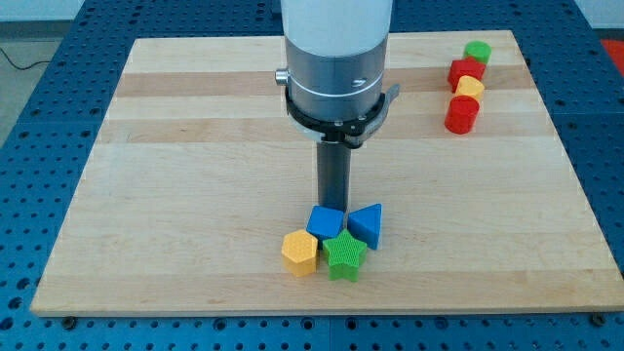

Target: Move the blue triangle into the blue cube

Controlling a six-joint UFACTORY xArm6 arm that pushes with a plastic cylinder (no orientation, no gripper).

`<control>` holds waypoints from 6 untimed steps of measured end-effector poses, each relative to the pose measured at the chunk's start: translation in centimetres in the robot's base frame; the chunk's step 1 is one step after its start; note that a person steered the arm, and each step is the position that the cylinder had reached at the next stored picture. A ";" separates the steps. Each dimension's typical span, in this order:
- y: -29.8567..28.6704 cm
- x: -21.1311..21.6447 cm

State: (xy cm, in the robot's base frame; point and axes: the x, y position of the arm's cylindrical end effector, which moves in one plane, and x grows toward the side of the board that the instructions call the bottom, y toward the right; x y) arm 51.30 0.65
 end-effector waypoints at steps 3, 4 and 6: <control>12.1 -1.2; 12.0 1.2; 5.1 3.3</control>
